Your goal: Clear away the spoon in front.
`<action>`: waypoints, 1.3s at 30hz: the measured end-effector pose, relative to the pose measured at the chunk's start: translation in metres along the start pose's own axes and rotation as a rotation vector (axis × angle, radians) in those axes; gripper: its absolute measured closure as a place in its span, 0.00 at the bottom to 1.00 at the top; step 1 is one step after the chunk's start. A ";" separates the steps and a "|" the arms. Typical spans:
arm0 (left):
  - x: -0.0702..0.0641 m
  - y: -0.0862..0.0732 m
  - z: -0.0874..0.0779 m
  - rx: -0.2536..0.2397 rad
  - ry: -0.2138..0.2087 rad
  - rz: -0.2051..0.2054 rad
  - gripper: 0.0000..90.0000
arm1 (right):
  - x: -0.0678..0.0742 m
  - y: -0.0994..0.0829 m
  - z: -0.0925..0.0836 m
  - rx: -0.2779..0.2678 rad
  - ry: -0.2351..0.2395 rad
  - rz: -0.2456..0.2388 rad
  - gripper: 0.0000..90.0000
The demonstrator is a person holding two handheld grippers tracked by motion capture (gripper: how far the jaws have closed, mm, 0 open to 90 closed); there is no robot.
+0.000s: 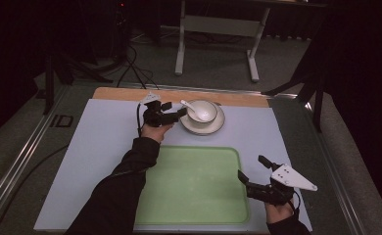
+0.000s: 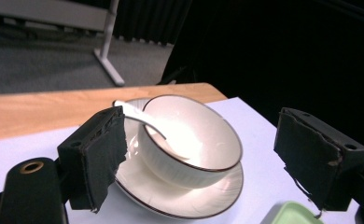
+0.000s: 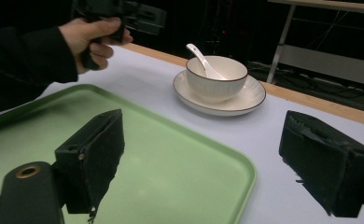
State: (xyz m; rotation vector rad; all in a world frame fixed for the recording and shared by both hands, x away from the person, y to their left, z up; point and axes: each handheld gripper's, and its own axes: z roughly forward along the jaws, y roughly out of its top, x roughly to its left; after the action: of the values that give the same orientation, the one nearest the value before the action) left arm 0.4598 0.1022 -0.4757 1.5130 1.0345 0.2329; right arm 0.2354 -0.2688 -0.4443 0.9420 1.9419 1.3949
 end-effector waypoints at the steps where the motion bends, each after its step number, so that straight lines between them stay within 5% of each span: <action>1: 0.002 0.000 0.003 -0.001 0.002 -0.019 0.19 | 0.000 0.000 0.000 0.000 0.002 0.001 0.15; 9: 0.019 0.003 0.024 0.020 0.050 -0.104 0.26 | -0.002 -0.001 0.001 0.005 0.010 0.008 0.16; 15: 0.030 0.003 0.038 0.042 0.038 -0.185 0.37 | -0.003 -0.002 0.001 0.009 0.014 0.021 0.16; 26: 0.035 -0.002 0.062 0.071 0.027 -0.220 0.56 | -0.006 -0.003 0.002 0.016 0.021 0.034 0.16; 33: 0.042 -0.005 0.066 0.026 0.002 -0.278 0.78 | -0.008 -0.005 0.002 0.016 0.029 0.048 0.16; 39: 0.035 -0.001 0.062 0.003 -0.036 -0.250 0.87 | -0.009 -0.005 0.003 0.019 0.034 0.059 0.16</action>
State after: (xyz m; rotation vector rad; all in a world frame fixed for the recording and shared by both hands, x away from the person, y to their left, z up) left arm 0.5215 0.0838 -0.5064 1.3700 1.1827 0.0286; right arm 0.2418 -0.2755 -0.4493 0.9978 1.9698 1.4371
